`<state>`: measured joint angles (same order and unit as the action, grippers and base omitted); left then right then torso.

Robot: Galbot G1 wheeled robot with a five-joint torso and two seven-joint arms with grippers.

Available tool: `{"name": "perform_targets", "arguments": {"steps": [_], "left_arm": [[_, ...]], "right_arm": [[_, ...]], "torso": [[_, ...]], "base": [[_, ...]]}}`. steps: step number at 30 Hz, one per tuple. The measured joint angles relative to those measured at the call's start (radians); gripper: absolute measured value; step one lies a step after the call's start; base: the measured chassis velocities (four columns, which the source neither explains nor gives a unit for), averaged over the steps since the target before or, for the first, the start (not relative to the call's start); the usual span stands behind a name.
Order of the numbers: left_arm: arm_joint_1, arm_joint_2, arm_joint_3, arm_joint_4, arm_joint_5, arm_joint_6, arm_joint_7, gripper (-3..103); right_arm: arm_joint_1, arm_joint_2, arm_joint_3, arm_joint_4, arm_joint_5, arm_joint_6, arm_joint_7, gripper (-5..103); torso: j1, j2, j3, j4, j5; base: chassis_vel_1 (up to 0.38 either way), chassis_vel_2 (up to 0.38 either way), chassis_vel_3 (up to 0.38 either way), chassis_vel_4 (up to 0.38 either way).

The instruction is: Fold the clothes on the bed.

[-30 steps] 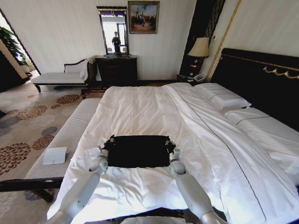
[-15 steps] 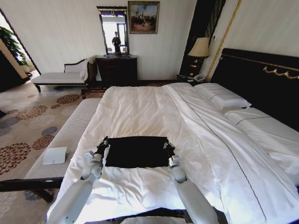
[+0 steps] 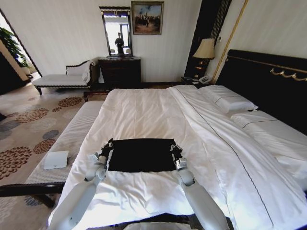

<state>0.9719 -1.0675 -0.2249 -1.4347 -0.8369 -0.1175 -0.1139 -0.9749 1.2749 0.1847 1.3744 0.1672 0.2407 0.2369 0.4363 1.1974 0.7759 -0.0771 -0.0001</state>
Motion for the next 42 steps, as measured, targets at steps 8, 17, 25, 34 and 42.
{"name": "perform_targets", "arguments": {"steps": [8,17,25,34,42], "left_arm": [[-0.127,-0.022,0.034,0.168,0.002,0.004,0.009,2],[-0.163,-0.045,0.03,0.167,0.031,-0.016,0.011,2],[-0.057,-0.138,-0.03,0.152,0.116,-0.259,0.107,2],[0.045,-0.138,-0.04,0.15,0.183,-0.322,0.128,2],[0.104,-0.114,-0.049,0.119,0.197,-0.339,0.138,2]], "right_arm": [[0.136,0.024,-0.057,-0.175,0.005,0.008,0.0,1],[0.167,0.048,-0.046,-0.22,-0.082,0.069,0.049,1],[0.081,0.113,0.007,-0.234,-0.31,0.293,0.163,1],[0.019,0.182,0.032,-0.321,-0.503,0.461,0.222,1],[-0.046,0.152,0.042,-0.288,-0.527,0.48,0.228,1]], "torso": [[0.0,0.0,0.0,0.0,0.0001],[0.0,0.0,0.0,0.0,0.0002],[0.0,0.0,0.0,-0.0001,-0.0003],[0.0,0.0,0.0,0.0001,0.0],[0.0,0.0,0.0,0.0002,0.0]], "base": [[0.0,0.0,0.0,0.0],[0.0,0.0,0.0,0.0],[0.0,0.0,0.0,0.0],[0.0,0.0,0.0,0.0],[0.0,0.0,0.0,0.0]]}}
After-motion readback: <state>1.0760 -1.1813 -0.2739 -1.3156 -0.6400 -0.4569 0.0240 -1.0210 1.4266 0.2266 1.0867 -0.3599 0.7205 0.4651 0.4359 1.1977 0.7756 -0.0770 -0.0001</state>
